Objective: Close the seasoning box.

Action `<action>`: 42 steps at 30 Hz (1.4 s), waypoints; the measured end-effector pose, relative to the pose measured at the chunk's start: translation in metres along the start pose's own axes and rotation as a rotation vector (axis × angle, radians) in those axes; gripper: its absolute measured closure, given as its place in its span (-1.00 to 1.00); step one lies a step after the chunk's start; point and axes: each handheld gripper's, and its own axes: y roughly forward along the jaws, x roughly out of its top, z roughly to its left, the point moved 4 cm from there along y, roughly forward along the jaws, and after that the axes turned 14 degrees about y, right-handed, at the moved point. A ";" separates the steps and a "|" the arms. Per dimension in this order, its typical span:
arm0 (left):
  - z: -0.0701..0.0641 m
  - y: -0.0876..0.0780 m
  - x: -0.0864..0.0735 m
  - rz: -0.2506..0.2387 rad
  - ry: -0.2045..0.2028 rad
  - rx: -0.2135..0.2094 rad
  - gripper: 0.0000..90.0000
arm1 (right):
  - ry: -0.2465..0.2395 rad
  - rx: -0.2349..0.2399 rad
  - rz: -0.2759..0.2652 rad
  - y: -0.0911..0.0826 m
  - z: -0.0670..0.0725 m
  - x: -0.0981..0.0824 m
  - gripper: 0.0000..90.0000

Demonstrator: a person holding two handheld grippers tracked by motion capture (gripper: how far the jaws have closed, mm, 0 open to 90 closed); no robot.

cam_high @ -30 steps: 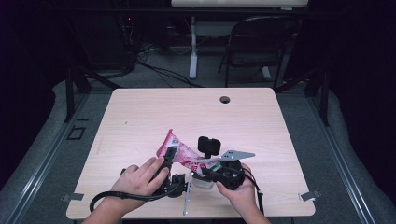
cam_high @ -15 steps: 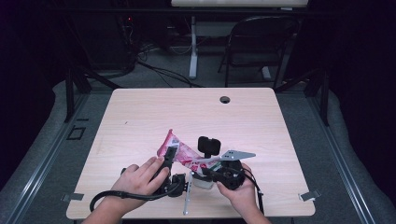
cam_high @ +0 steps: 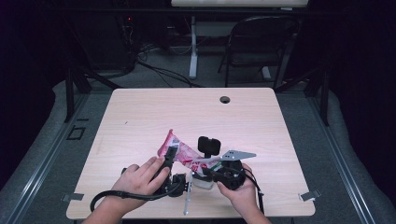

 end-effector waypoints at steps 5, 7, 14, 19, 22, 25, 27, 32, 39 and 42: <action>0.001 0.000 0.000 0.000 0.002 0.001 0.75 | 0.001 0.001 -0.001 0.000 0.000 0.000 1.00; 0.001 0.000 0.000 0.000 0.003 0.002 0.75 | 0.001 0.001 -0.001 0.000 0.000 0.000 1.00; 0.002 -0.001 0.001 0.000 0.004 0.002 0.75 | 0.000 0.003 -0.002 -0.001 0.000 0.000 1.00; 0.002 -0.001 0.001 -0.002 0.003 0.000 0.75 | 0.000 -0.001 -0.004 -0.002 0.001 0.000 1.00; 0.003 -0.001 0.002 -0.003 0.004 0.000 0.75 | -0.002 -0.002 -0.002 -0.002 0.001 0.000 1.00; 0.003 -0.002 0.002 -0.006 0.003 0.005 0.75 | 0.000 -0.001 -0.002 -0.003 0.000 0.000 1.00; 0.004 -0.002 0.002 -0.005 0.009 0.002 0.75 | -0.001 0.000 -0.003 -0.004 0.000 0.000 1.00; 0.005 -0.002 0.003 -0.003 0.016 0.000 0.75 | 0.000 0.002 -0.004 -0.004 0.000 0.000 1.00; 0.006 -0.002 0.003 -0.004 0.018 0.004 0.75 | 0.001 0.004 -0.009 -0.003 0.000 0.000 1.00; 0.006 -0.002 0.003 -0.005 0.021 0.002 0.75 | 0.001 0.005 -0.005 -0.004 0.001 0.000 1.00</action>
